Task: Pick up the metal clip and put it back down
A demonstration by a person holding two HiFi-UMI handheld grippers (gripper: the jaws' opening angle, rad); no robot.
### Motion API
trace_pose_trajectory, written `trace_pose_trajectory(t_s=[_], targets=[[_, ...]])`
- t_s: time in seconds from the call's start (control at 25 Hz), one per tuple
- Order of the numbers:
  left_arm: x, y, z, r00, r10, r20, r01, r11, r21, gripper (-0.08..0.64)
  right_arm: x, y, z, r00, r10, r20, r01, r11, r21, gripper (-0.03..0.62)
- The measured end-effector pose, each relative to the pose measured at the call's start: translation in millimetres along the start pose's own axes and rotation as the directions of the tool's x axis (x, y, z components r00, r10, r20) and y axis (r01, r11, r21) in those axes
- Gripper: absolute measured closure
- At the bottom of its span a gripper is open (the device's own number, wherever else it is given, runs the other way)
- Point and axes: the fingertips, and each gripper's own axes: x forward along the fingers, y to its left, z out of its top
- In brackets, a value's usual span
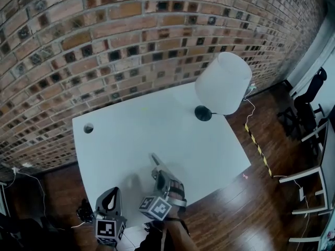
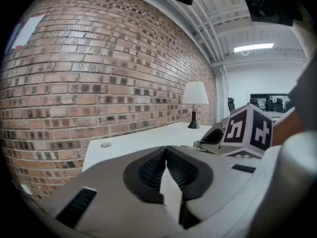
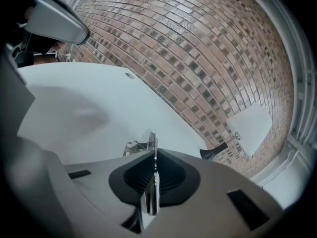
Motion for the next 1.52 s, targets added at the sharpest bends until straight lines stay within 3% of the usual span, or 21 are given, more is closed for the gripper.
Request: trace_pose_trajectory(t_s=[0.36, 0.52, 0.68, 0.8, 0.96, 1.16, 1.36, 1.52], targets=[[8, -20, 20, 1.000, -0.014, -0.005, 0.014, 1.000, -0.006, 0.566, -6, -18, -4, 0.997, 0.044, 0.058, -0.054, 0.980, 0.190, 0.584], [14, -23, 27, 1.000, -0.006, 0.005, 0.006, 1.000, 0.006, 0.566, -16, -34, 5, 0.986, 0.091, 0.139, -0.134, 0.929, 0.344, 0.585], [16, -21, 42, 0.999, 0.024, 0.039, -0.025, 0.999, 0.027, 0.566, -36, -54, 19, 0.966, 0.121, 0.231, -0.213, 0.874, 0.436, 0.586], [15, -20, 58, 0.998, 0.049, 0.048, -0.050, 0.999, 0.019, 0.566, -53, -73, 33, 0.941, 0.134, 0.311, -0.287, 0.803, 0.522, 0.586], [10, -15, 91, 0.988, 0.096, 0.121, -0.090, 0.994, -0.054, 0.566, -76, -97, 55, 0.896, 0.143, 0.421, -0.389, 0.710, 0.587, 0.586], [3, -5, 127, 0.972, 0.155, 0.177, -0.150, 0.988, -0.041, 0.566, -95, -128, 78, 0.836, 0.131, 0.533, -0.484, 0.633, 0.604, 0.586], [-6, 5, 161, 0.955, 0.191, 0.229, -0.175, 0.981, -0.089, 0.568, -113, -164, 93, 0.785, 0.094, 0.613, -0.551, 0.558, 0.620, 0.586], [-16, 3, 191, 0.935, 0.203, 0.289, -0.190, 0.979, -0.075, 0.568, -131, -187, 110, 0.737, 0.073, 0.671, -0.596, 0.539, 0.596, 0.586]])
